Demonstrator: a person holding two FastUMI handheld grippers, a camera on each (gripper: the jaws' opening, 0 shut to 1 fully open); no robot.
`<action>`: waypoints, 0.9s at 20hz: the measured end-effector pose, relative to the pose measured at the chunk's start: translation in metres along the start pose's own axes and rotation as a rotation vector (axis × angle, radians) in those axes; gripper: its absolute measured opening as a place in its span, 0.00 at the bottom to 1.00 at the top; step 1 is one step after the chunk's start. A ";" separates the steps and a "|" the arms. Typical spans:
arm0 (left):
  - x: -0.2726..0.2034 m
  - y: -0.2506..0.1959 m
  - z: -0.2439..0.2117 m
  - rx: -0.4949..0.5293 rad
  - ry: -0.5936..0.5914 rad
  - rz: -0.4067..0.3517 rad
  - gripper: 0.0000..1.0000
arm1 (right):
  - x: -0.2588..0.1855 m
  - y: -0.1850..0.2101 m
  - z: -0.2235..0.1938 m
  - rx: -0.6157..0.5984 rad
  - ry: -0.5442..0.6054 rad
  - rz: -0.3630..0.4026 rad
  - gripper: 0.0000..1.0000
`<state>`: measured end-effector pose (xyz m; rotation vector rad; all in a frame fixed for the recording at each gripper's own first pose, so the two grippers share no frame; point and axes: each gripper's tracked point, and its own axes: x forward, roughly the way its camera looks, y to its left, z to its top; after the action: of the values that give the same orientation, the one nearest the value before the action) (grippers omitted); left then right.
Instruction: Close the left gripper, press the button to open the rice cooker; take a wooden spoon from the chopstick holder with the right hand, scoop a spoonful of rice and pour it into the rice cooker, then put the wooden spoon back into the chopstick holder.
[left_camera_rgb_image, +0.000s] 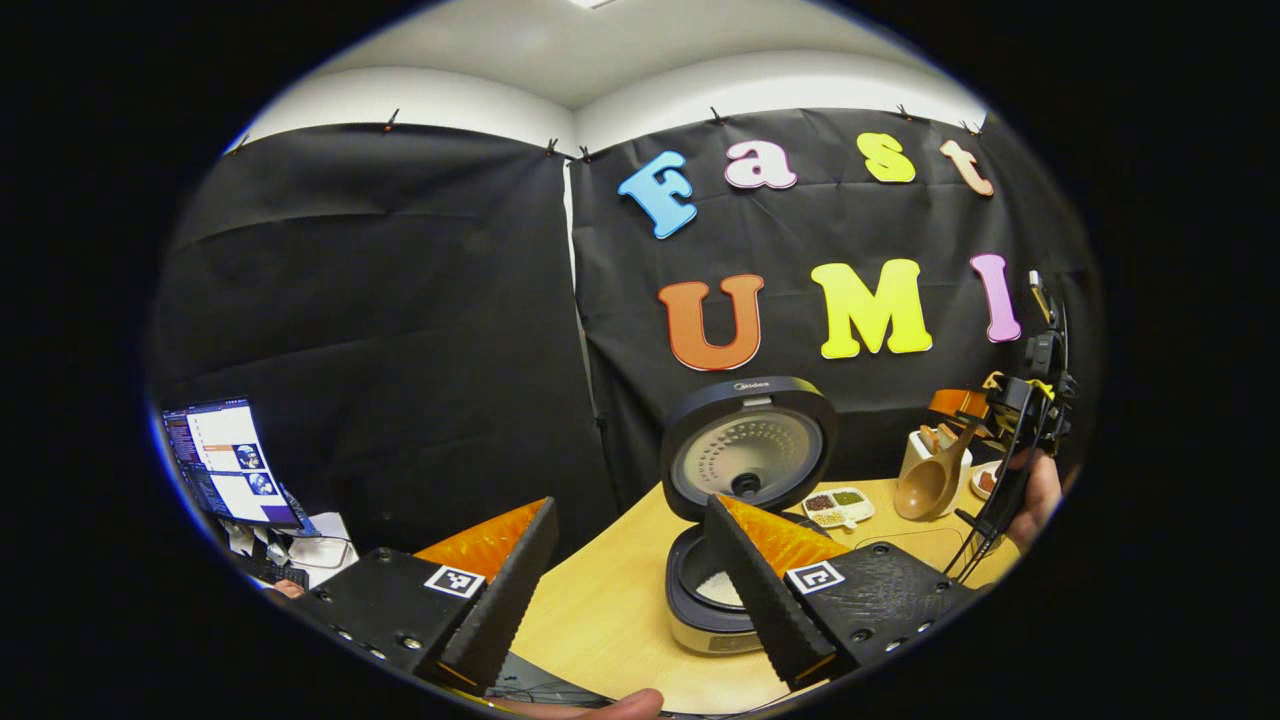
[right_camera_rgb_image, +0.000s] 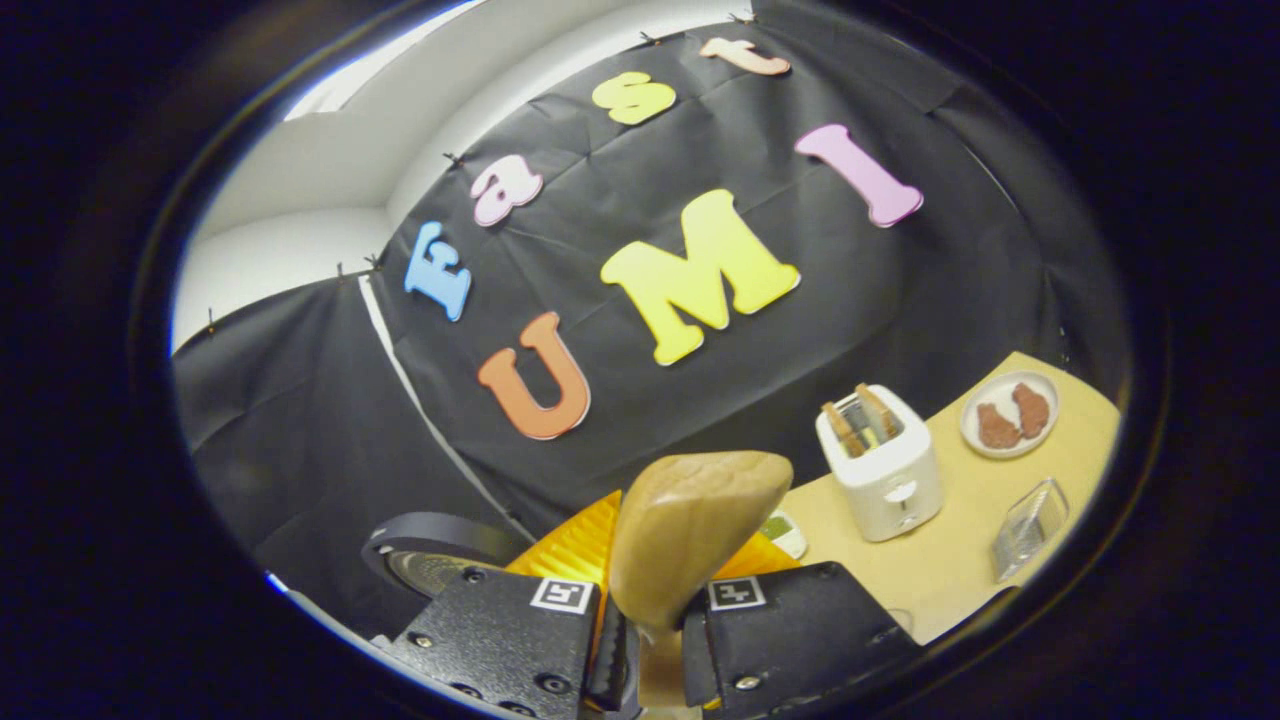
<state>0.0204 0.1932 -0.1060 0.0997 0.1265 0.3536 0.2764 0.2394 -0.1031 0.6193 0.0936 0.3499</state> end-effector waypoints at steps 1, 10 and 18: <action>0.000 -0.006 -0.001 0.000 0.005 -0.003 0.94 | -0.002 -0.017 0.012 0.001 -0.012 -0.018 0.28; 0.000 -0.061 0.006 0.022 0.005 -0.051 0.94 | -0.019 -0.187 0.056 -0.113 -0.034 -0.230 0.28; 0.000 -0.103 0.017 0.084 -0.028 -0.071 0.94 | -0.021 -0.284 0.054 -0.127 -0.012 -0.321 0.28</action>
<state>0.0578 0.0956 -0.1017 0.1823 0.1164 0.2755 0.3498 -0.0131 -0.2257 0.4712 0.1563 0.0412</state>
